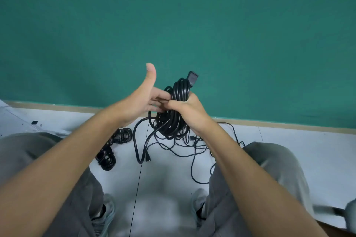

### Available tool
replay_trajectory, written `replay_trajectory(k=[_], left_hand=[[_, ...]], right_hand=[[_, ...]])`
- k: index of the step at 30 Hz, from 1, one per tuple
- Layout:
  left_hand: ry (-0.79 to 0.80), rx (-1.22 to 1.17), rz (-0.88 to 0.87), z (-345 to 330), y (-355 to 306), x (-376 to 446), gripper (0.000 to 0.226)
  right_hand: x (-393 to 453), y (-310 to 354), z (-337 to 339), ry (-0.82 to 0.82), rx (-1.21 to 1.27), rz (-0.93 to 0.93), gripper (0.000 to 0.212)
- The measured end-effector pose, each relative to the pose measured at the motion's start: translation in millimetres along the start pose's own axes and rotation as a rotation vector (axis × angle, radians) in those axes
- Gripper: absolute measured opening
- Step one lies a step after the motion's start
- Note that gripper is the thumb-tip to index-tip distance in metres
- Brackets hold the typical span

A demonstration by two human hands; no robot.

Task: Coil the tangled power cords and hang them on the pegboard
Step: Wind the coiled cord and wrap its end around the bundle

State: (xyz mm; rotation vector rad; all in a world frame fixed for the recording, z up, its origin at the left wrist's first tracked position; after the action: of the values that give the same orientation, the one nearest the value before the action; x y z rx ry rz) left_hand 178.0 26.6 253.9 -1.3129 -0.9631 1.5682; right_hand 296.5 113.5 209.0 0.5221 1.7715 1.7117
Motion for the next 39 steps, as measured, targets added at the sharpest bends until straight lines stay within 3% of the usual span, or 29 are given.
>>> replay_trajectory(k=[1,4,7,11,14,18,20,24,27,30,34,37,39], left_hand=[[-0.011,-0.005,0.009,1,-4,2,0.112],[-0.001,-0.029,0.034,-4,-15,6,0.112],[-0.037,-0.003,-0.001,-13,-19,7,0.105],[-0.213,0.131,-0.174,-6,-20,-3,0.100],[-0.320,0.084,-0.345,5,-21,-19,0.087],[-0.481,0.229,-0.501,15,-8,-48,0.062],[-0.411,0.368,-0.443,12,4,-57,0.068],[-0.266,0.512,-0.296,-9,15,-64,0.104],[-0.294,0.635,-0.298,-13,10,-66,0.104],[-0.352,0.854,-0.253,-11,4,-68,0.096],[-0.415,0.548,-0.141,-12,1,-65,0.057],[-0.437,0.248,-0.073,-11,4,-59,0.024],[-0.372,0.038,-0.052,-15,5,-57,0.014]], right_hand=[[-2,3,4,-0.023,0.003,0.008,0.009],[-6,7,14,-0.092,0.044,0.020,0.025],[-7,7,17,-0.089,0.099,0.027,0.014],[-11,8,22,-0.108,0.193,-0.009,0.011],[-13,10,26,-0.135,0.257,-0.040,0.012],[-11,12,29,-0.158,0.332,-0.129,0.069],[-11,12,31,-0.169,0.368,-0.133,0.057],[-11,12,35,-0.173,0.390,-0.128,0.035],[-12,12,37,-0.188,0.393,-0.134,0.031],[-12,11,42,-0.222,0.366,-0.142,0.039],[-10,9,44,-0.308,0.300,-0.151,0.065],[-11,14,42,-0.364,0.264,-0.085,0.034],[-9,13,42,-0.372,0.251,-0.052,0.031]])
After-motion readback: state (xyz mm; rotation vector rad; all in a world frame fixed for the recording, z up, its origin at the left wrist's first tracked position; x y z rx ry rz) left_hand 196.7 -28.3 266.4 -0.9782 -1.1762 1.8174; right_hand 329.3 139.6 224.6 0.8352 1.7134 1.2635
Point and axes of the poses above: each hand's wrist, its own x-axis towards the middle knuckle, its own z-axis out of the back of the hand, y = z × x, the point moved 3 cm from there along x, towards the middle knuckle, and after that the axes turned 4 degrees about y, right-handed, at the moved point
